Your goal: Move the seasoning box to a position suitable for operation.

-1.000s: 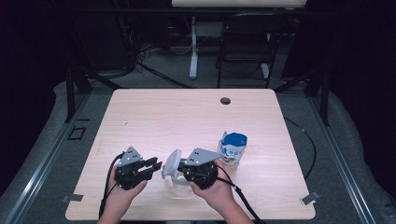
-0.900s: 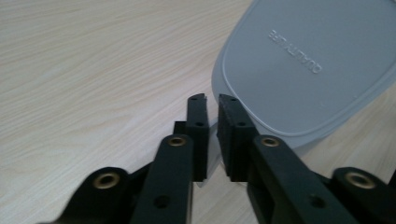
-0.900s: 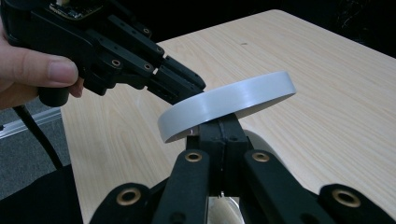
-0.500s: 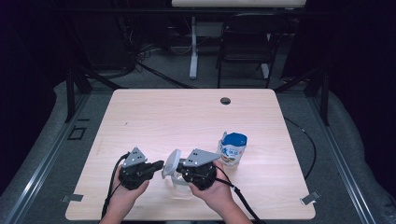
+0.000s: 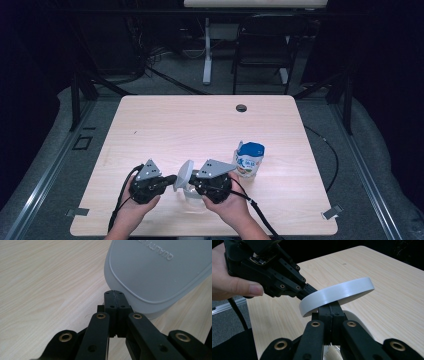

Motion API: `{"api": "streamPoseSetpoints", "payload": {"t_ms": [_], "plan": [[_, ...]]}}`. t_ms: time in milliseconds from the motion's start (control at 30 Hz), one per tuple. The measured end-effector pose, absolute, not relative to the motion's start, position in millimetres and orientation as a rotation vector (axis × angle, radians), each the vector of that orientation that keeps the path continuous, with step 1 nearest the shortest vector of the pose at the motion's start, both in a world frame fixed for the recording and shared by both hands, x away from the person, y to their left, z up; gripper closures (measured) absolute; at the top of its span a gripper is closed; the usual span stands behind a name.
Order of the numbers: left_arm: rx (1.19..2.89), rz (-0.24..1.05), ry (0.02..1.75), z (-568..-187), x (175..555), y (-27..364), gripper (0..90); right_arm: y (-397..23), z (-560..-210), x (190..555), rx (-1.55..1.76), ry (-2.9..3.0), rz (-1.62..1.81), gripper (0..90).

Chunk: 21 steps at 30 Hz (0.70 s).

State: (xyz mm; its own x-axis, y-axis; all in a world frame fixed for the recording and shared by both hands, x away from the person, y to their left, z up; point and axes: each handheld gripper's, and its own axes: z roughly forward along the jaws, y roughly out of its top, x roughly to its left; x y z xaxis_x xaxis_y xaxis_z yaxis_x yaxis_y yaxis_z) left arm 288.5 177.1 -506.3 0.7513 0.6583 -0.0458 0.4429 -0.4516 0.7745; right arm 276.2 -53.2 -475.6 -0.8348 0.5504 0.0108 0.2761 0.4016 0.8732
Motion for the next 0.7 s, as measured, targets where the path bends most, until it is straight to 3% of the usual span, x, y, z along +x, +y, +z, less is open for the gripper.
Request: {"api": "streamPoseSetpoints", "payload": {"t_ms": [700], "plan": [[2.172, 0.345, 0.776, -510.2, 288.4, 173.8, 90.0, -51.5, -475.6, 276.8, 0.728, 2.372, 1.419, 90.0]]}}
